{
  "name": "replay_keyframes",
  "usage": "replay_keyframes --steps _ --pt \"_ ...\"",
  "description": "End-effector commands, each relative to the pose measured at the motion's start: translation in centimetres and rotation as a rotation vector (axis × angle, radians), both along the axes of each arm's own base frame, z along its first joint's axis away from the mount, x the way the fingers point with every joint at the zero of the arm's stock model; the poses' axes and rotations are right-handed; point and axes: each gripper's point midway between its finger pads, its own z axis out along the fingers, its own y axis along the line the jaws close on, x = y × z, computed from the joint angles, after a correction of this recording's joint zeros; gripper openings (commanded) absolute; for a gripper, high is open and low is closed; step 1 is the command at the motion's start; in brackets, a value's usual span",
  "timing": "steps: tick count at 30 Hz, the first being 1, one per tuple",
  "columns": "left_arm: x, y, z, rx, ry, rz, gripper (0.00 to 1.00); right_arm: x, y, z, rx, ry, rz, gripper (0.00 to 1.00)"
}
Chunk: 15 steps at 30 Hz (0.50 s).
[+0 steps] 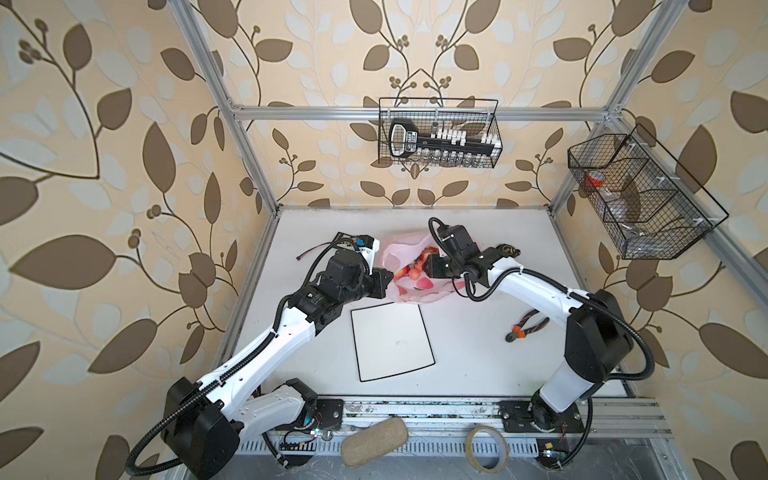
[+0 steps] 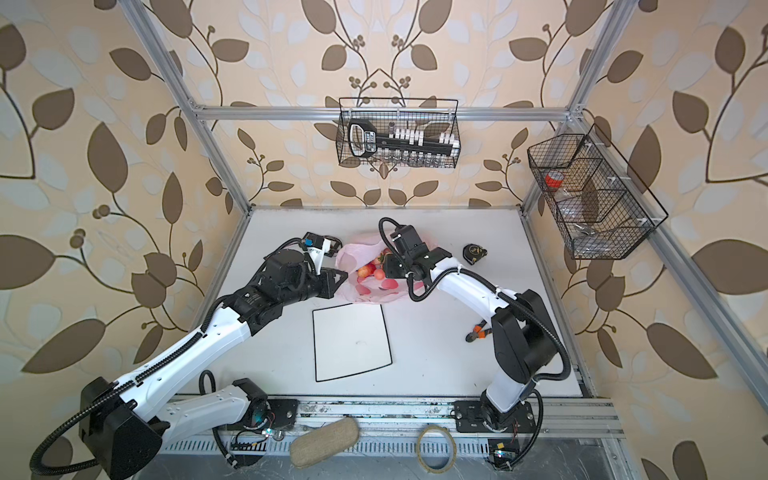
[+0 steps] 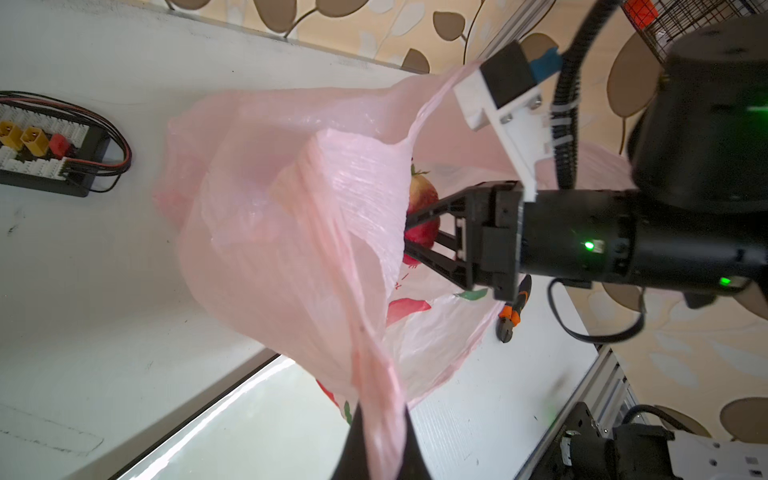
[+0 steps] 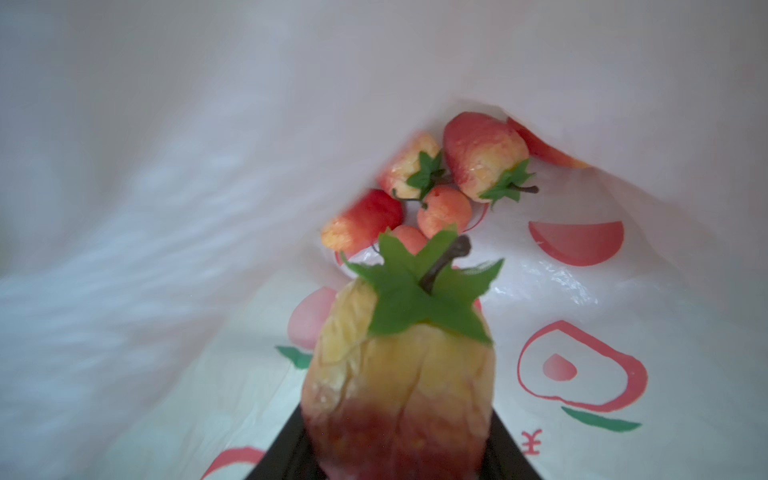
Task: Take the fake fruits out of the plastic bag
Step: 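Close the right gripper on a fake strawberry inside the bag, then lift the strawberry out of the bag and carry it over the white mat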
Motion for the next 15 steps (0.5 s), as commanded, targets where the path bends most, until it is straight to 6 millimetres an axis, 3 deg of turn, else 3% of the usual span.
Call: replay_keyframes --steps 1,8,15 --pt "1.0 0.1 1.4 -0.033 -0.045 0.037 0.0 -3.1 1.0 1.2 0.021 -0.007 0.181 0.31" --pt "1.3 0.1 1.5 -0.024 -0.05 0.04 0.0 -8.2 2.9 4.4 0.062 -0.114 0.421 0.31" --pt "1.3 0.1 1.5 -0.023 -0.048 0.04 0.0 -16.0 4.8 4.0 -0.034 -0.233 0.704 0.32"
